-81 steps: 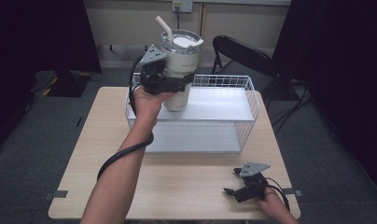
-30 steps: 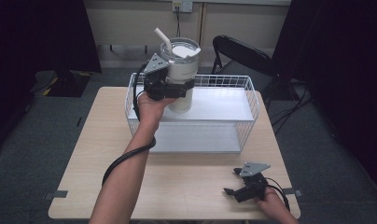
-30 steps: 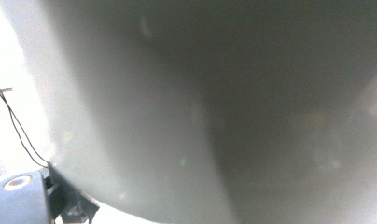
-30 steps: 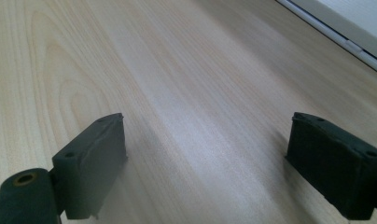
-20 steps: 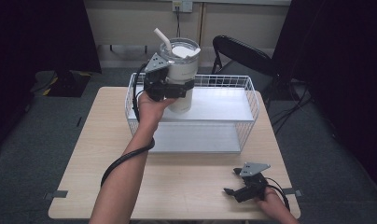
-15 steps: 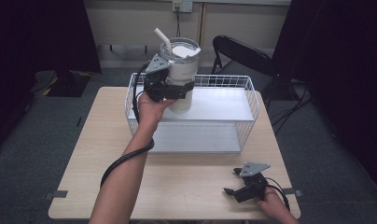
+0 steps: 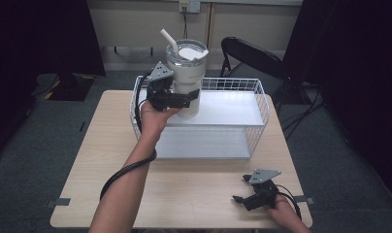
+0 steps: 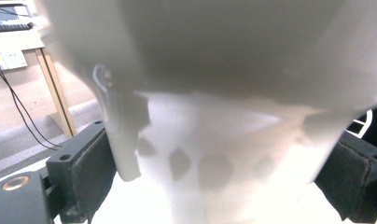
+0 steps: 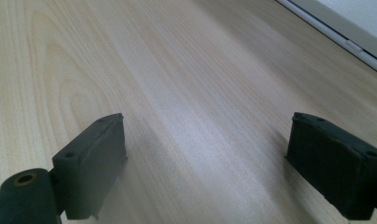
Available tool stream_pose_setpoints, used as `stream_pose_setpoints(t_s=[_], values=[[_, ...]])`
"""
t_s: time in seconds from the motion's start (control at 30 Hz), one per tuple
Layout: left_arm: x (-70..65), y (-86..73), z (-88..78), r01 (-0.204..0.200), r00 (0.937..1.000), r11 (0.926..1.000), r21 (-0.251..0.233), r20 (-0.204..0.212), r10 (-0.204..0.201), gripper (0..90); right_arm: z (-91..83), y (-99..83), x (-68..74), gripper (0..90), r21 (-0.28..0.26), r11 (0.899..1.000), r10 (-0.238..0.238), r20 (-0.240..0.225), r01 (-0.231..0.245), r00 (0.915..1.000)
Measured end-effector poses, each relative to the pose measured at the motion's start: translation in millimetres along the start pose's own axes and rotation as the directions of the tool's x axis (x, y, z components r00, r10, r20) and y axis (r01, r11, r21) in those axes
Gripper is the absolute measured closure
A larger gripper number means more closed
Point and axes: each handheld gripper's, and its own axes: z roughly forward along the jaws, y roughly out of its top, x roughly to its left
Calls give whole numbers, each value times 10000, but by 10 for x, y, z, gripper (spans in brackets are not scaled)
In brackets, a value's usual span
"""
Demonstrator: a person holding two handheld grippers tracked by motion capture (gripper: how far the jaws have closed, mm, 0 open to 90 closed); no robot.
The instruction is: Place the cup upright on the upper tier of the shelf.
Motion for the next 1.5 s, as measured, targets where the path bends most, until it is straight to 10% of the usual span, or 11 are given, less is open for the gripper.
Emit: stream_pose_setpoints(t_s=[1.5], values=[[-15, -323, -773, -95, 9979, 9950, 990, 646, 31, 156, 0, 0, 0, 109, 4, 10000, -11, 8, 11, 10000]])
